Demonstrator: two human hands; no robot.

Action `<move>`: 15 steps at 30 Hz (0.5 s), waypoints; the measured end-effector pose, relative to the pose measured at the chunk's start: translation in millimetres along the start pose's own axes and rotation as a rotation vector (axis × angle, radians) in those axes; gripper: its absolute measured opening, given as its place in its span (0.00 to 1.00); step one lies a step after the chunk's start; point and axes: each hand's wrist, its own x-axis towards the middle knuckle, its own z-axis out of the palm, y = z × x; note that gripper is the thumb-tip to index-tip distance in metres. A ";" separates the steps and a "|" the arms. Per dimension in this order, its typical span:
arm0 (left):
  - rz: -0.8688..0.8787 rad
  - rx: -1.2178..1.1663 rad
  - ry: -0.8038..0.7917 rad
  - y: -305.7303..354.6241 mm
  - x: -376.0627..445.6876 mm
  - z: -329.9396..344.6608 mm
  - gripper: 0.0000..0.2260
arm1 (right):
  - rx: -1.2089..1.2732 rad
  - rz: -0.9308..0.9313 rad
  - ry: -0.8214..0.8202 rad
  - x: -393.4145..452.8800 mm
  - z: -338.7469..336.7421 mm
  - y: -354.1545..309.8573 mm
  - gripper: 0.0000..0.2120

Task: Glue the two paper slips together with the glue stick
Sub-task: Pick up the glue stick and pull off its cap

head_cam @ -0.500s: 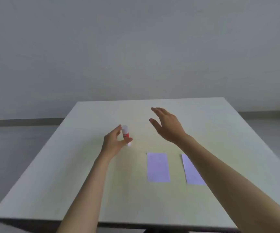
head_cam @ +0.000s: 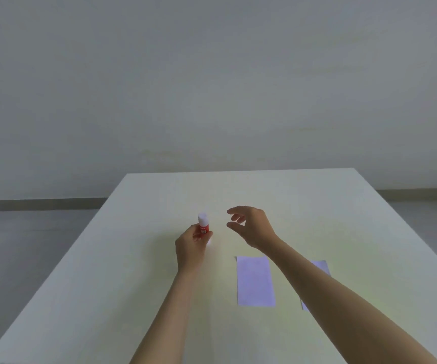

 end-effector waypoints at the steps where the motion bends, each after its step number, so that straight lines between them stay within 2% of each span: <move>1: 0.019 0.014 -0.006 0.2 0.7 -0.8 0.06 | 0.016 0.000 0.008 2.6 -0.5 -1.9 0.16; 3: 0.085 0.057 -0.015 3.3 2.8 -2.8 0.01 | 0.041 0.008 0.023 7.2 -4.0 -7.2 0.17; 8: 0.392 0.208 0.012 27.6 8.3 -9.9 0.12 | 0.144 0.046 0.049 10.9 -18.5 -14.5 0.22; 15: 0.615 0.365 -0.033 66.5 -3.3 -9.7 0.13 | 0.312 0.154 0.072 0.1 -40.8 -6.7 0.22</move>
